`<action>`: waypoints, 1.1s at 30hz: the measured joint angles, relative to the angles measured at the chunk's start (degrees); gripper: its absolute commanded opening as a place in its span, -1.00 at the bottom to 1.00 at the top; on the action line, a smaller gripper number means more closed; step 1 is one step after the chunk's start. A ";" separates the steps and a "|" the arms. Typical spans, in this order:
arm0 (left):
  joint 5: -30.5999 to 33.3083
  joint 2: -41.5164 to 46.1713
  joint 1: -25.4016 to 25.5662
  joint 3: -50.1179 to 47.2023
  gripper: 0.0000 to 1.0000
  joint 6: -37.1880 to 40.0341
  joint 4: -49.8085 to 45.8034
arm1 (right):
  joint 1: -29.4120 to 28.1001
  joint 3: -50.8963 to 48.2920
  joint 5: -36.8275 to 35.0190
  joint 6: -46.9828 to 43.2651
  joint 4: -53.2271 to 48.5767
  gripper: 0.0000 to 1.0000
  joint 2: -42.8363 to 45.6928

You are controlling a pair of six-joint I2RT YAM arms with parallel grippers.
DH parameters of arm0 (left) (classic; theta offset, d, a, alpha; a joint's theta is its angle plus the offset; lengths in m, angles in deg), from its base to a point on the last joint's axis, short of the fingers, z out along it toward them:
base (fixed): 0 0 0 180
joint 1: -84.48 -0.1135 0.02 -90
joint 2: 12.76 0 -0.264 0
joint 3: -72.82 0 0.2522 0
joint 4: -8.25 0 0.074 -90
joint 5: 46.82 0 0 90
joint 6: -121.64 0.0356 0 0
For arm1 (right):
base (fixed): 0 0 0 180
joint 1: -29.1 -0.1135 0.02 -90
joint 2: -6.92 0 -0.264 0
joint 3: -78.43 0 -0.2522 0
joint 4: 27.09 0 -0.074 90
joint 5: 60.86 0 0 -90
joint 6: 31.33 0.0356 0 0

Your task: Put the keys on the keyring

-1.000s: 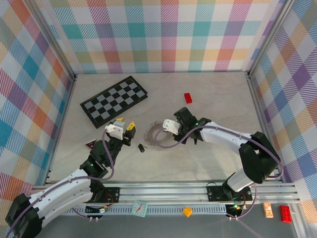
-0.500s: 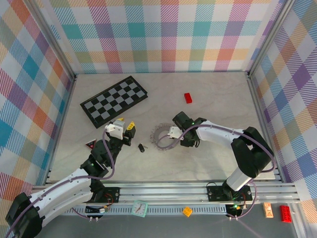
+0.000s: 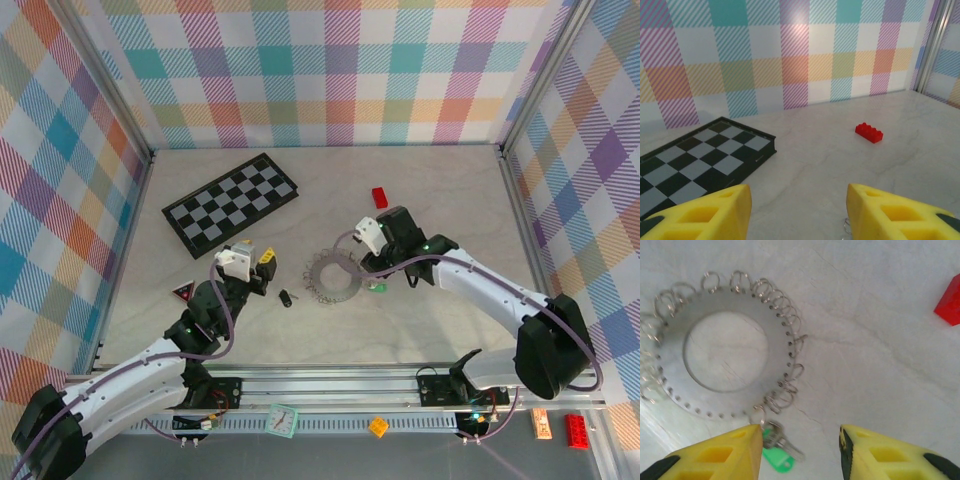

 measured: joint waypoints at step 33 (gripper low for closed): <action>-0.98 -11.54 -0.04 2.82 0.08 -17.55 -3.32 | 5.46 18.03 4.87 30.12 -8.81 -0.40 -28.39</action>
